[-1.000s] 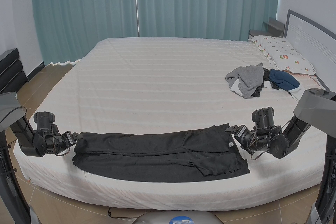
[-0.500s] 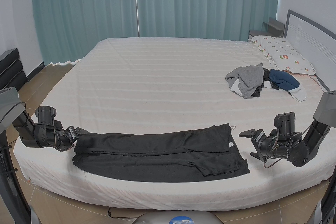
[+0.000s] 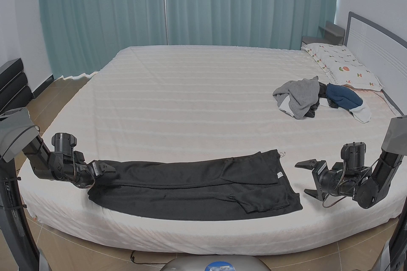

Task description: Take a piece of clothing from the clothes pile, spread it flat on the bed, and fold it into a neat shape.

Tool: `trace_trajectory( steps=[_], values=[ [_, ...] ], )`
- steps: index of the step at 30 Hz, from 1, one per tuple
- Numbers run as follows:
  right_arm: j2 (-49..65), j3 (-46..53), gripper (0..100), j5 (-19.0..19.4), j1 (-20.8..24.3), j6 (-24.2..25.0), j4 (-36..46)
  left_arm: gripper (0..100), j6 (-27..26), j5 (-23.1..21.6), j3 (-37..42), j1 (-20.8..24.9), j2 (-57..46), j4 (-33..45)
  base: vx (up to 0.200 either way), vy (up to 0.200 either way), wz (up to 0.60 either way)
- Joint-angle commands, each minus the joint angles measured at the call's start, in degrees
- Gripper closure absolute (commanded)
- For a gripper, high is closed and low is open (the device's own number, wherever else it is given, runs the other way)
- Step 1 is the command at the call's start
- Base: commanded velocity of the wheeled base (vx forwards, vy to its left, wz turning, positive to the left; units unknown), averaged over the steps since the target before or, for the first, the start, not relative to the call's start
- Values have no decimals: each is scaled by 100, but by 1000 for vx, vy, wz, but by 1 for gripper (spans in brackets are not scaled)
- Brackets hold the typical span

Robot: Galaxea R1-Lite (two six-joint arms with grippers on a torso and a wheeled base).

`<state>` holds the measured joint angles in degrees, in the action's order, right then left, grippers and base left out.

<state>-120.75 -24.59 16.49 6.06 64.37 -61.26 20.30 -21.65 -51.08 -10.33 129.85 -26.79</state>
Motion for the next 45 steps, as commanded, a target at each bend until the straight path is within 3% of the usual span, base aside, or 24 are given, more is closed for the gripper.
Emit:
trace_trajectory(
  steps=[1,26,33,42,45],
  values=[
    [-89,59,0,3,27,6,-9,100,-17,3,-7,31,75,-10,0,0,0],
    [-204,411,0,223,-8,58,-448,100,80,29,239,-31,-285,-1,0,0,0],
    [-204,473,0,231,-17,217,-624,100,255,3,204,-31,-294,-19,-171,0,0],
    [-265,569,0,231,-8,217,-853,100,475,-15,10,57,-303,-28,0,0,0],
    [-291,596,0,231,-8,217,-941,100,844,12,-157,180,-338,-19,0,0,0]
  ],
)
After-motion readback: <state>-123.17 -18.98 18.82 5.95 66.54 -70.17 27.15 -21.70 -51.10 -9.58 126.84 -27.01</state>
